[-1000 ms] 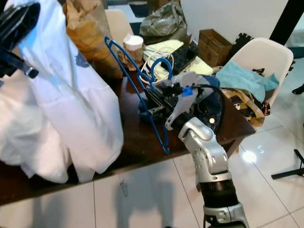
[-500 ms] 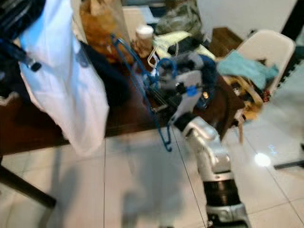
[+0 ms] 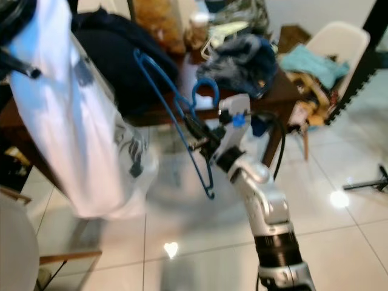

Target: Hang hanger

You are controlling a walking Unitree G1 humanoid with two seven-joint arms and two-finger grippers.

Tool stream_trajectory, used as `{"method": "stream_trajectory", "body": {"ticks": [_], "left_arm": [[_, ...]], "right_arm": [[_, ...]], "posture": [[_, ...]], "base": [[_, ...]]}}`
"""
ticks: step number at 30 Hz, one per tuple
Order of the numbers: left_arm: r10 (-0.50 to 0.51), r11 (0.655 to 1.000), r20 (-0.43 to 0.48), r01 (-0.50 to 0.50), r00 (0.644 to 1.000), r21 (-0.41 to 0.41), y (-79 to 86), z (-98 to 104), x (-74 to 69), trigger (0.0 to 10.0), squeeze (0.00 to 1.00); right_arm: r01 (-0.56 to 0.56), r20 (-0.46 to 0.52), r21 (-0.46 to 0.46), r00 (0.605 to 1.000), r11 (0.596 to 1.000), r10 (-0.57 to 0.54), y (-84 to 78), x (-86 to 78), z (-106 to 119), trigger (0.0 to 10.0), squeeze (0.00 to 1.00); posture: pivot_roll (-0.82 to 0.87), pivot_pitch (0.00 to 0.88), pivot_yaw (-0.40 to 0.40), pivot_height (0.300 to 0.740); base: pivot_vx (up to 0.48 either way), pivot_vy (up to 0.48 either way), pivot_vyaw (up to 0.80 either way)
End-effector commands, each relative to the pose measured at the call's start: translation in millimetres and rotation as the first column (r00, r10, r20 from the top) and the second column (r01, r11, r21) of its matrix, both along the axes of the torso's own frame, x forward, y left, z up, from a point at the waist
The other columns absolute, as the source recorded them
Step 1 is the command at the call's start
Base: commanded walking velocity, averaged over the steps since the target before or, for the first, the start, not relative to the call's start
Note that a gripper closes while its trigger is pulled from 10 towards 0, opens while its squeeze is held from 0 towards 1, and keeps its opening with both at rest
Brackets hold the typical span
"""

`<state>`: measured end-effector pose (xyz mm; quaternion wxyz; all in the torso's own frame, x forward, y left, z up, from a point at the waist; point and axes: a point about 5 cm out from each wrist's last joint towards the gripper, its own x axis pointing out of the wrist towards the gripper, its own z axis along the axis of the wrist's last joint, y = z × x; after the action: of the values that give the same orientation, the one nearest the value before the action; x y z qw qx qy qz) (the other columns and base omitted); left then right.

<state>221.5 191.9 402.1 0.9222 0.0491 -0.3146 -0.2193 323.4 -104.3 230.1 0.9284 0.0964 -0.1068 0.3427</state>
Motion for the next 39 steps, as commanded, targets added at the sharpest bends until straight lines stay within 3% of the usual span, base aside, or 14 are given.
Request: {"method": "stream_trajectory", "body": {"ticks": [1,2,3,9,10,14,18,20,23,25,26,27,29,39], "left_arm": [[-0.006,1.0,-0.007,0.006,1.0,-0.006,-0.9,-2,-0.3,3.1,0.0],[-0.032,0.999,-0.046,0.032,0.998,-0.001,-6.2,-11,3.5,4.5,0.0],[-0.053,0.999,-0.102,0.054,0.993,0.006,-11.0,-26,9.2,10.0,0.0],[0.009,0.998,-0.383,0.017,0.924,0.065,-15.7,-101,37.7,10.0,0.0],[0.073,0.994,-0.487,-0.025,0.87,0.105,-12.4,-138,47.3,10.0,0.0],[0.096,0.991,-0.549,-0.028,0.83,0.132,-12.6,-162,49.5,10.0,0.0],[0.088,0.989,-0.634,0.008,0.768,0.147,-17.1,-197,45.7,10.0,0.0],[0.068,0.987,-0.735,0.061,0.675,0.147,-27.4,-238,30.9,10.0,0.0],[0.042,0.987,-0.786,0.096,0.617,0.128,-35.0,-256,19.8,10.0,0.0],[-0.057,0.985,-0.859,0.167,0.509,0.034,-53.7,-285,-3.7,10.0,0.0],[-0.118,0.99,-0.852,0.13,0.51,-0.06,-53.6,-284,-2.2,10.0,0.0],[-0.118,0.99,-0.852,0.13,0.51,-0.06,-53.6,-284,-2.2,10.0,0.0],[-0.244,0.962,-0.826,0.02,0.508,-0.272,-40.2,-283,6.7,10.0,0.0],[-0.329,0.918,-0.77,-0.005,0.547,-0.396,-39.2,-286,12.4,10.0,0.0]], "right_arm": [[-0.024,-0.001,0.0,1.0,1.0,0.024,6.5,-2.4,-2,10.0,0.0],[-0.025,-0.005,-0.005,1.0,1.0,0.025,6.9,-2.5,-3,10.0,0.0],[-0.024,-0.013,-0.014,1.0,1.0,0.024,7.1,-2.4,-6,10.0,0.0],[0.009,-0.078,-0.091,0.997,0.996,-0.016,2.4,0.1,-26,10.0,0.0],[0.057,-0.113,-0.177,0.991,0.983,-0.077,-4.3,3.2,-38,10.0,0.0],[0.084,-0.136,-0.219,0.984,0.972,-0.115,-10.3,4.7,-46,10.0,0.0],[0.133,-0.166,-0.295,0.968,0.946,-0.187,-24.0,6.2,-61,10.0,0.0],[0.171,-0.208,-0.349,0.945,0.921,-0.254,-42.0,2.4,-78,10.0,0.0],[0.178,-0.231,-0.355,0.935,0.918,-0.27,-48.9,-1.8,-85,10.0,0.0],[0.178,-0.279,-0.33,0.92,0.927,-0.276,-53.8,-14.7,-98,10.0,0.0],[0.185,-0.307,-0.288,0.912,0.94,-0.273,-51.9,-19.9,-103,10.0,0.0],[0.185,-0.307,-0.288,0.912,0.94,-0.273,-51.9,-19.9,-103,10.0,0.0],[0.239,-0.329,-0.226,0.894,0.944,-0.306,-51.9,-24.7,-106,10.0,0.0],[0.273,-0.402,-0.115,0.866,0.955,-0.297,-63.8,-21.9,-111,10.0,0.0]], "posture": [[0.0,0.103,-0.005,0.74],[0.0,0.103,-0.005,0.74],[-0.01,0.103,-0.002,0.74],[-0.01,0.104,0.001,0.74],[-0.02,0.104,0.003,0.74],[-0.03,0.105,0.005,0.74],[-0.03,0.105,0.004,0.74],[-0.04,0.113,-0.003,0.74],[-0.04,0.115,-0.007,0.74],[-0.04,0.118,-0.012,0.74],[-0.05,0.124,-0.012,0.74],[-0.05,0.124,-0.012,0.74],[-0.07,0.115,-0.01,0.74],[-0.07,0.086,-0.02,0.74]], "base": [[-0.476,0.0,0.0],[-0.435,0.0,0.0],[0.0,0.0,0.0],[0.0,0.0,0.0],[0.0,0.0,-0.8],[0.0,0.0,-0.79],[0.0,0.0,-0.79],[0.0,0.0,-0.77],[0.0,0.0,-0.77],[0.0,0.0,-0.77],[0.0,0.0,-0.77],[0.0,0.0,-0.77],[0.0,0.0,-0.77],[0.0,0.0,-0.78]]}}
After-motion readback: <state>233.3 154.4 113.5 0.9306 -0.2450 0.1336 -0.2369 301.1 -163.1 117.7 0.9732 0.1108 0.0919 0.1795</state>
